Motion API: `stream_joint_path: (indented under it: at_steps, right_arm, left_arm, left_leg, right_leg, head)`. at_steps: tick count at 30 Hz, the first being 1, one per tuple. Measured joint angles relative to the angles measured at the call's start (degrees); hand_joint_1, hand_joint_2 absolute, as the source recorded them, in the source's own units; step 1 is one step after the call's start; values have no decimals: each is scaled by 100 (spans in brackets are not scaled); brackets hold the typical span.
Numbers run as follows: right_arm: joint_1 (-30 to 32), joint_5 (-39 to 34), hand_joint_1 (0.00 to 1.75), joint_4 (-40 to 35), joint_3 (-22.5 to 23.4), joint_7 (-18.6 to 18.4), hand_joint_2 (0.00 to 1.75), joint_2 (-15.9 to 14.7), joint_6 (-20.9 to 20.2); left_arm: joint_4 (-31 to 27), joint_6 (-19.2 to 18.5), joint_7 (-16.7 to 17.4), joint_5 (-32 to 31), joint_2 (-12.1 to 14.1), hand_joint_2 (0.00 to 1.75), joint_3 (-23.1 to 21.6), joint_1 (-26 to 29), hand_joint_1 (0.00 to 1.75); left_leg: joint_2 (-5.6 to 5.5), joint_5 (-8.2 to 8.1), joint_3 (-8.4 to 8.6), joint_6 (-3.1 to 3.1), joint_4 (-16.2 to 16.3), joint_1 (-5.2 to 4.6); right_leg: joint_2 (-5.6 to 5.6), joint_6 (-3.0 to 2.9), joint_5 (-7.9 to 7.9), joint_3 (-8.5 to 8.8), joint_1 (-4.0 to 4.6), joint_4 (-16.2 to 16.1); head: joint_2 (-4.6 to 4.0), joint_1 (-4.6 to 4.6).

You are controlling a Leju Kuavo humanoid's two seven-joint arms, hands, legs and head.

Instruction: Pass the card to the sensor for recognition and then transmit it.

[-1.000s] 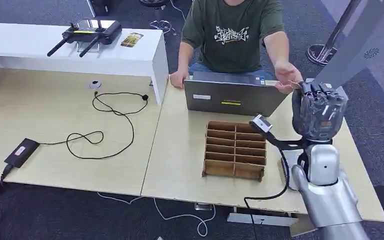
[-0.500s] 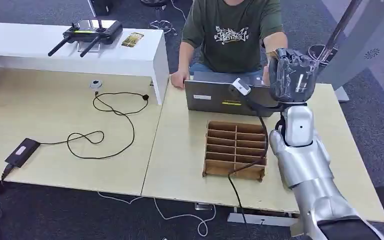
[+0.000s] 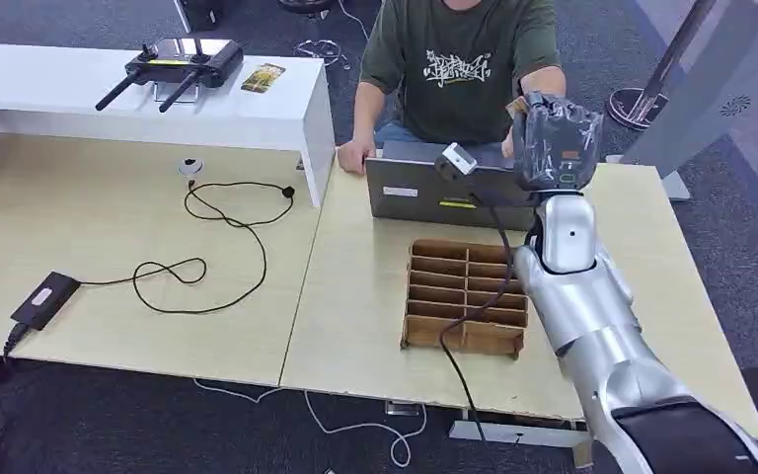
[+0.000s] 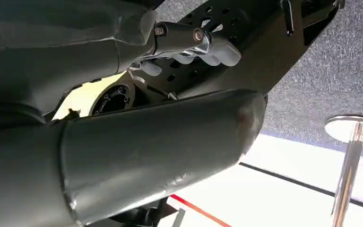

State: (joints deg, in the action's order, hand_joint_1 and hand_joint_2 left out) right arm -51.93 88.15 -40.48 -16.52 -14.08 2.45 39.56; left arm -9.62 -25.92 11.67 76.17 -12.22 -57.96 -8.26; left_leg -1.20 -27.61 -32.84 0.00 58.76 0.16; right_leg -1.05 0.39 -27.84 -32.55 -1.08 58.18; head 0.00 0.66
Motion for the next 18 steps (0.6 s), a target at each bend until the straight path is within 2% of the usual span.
stream_joint_path:
  at_steps: [1,5,6,7,18]
  right_arm:
    - [0,0,154,20,0,-2,175,0,0]
    - [2,-7,154,63,0,37,175,0,0]
    - [2,-9,63,66,0,39,175,0,0]
    - [2,-9,0,72,0,41,175,0,0]
    - [103,-63,0,66,22,297,175,0,2]
  left_arm:
    - [0,-4,0,-2,2,0,-2,0,0]
    - [0,-114,2,-15,20,0,-4,0,0]
    - [0,-116,4,-15,24,0,-4,0,0]
    - [0,-116,7,-15,26,0,-4,0,0]
    - [0,-194,11,-15,46,0,-7,2,0]
  left_leg:
    - [0,0,0,0,0,0]
    - [1,0,0,0,0,0]
    - [1,0,0,0,0,0]
    - [1,0,0,0,0,0]
    - [1,1,0,-1,0,0]
  right_leg:
    - [0,0,0,0,0,0]
    - [0,0,0,-1,0,0]
    - [0,0,0,-2,0,0]
    - [1,0,0,-1,0,0]
    - [1,0,0,-3,0,0]
  head:
    - [0,0]
    - [0,0]
    - [0,0]
    - [0,0]
    - [0,0]
